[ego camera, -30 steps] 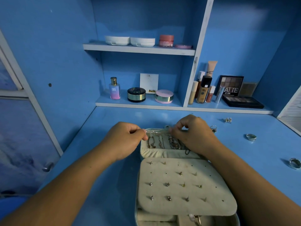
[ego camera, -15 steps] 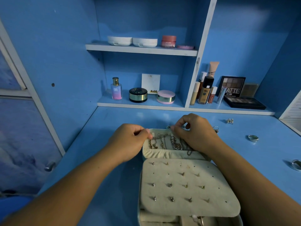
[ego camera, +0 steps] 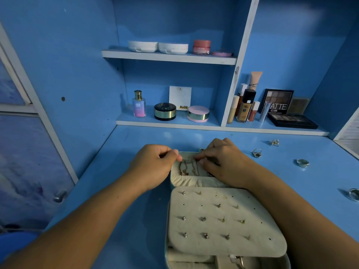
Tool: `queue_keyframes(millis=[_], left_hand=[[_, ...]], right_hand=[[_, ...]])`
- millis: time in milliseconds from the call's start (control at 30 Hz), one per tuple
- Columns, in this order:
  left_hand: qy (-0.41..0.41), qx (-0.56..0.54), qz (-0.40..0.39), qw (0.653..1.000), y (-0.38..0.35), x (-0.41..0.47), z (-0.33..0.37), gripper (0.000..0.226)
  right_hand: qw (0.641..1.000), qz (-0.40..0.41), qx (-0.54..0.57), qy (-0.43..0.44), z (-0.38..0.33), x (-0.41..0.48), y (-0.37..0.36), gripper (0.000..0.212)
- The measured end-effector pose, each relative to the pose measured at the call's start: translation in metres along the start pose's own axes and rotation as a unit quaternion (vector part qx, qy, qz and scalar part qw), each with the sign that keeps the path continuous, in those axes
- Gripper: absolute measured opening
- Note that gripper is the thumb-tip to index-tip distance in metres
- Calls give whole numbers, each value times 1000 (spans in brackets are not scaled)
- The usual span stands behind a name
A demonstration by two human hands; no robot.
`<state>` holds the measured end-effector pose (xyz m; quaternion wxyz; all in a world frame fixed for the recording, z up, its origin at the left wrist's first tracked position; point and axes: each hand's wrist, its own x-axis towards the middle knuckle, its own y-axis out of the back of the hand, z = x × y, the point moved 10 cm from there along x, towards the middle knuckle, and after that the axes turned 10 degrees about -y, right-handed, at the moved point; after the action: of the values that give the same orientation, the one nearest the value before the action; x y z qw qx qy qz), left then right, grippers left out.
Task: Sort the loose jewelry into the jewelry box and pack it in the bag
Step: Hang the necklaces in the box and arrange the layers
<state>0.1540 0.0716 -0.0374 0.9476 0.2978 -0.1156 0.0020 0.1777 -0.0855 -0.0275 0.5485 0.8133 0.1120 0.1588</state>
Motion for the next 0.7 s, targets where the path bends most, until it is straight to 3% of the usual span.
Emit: queue_keyframes(millis=[467,700], left_hand=[[10,8,-4,1000,3,0,-3,33],[-22,-9,-91,996,-7,-5,14,29]], right_hand=[[1000,2,-7,3,-1,-1,-2,31],[1000,-1,14,-7,1,-1,-1,32]])
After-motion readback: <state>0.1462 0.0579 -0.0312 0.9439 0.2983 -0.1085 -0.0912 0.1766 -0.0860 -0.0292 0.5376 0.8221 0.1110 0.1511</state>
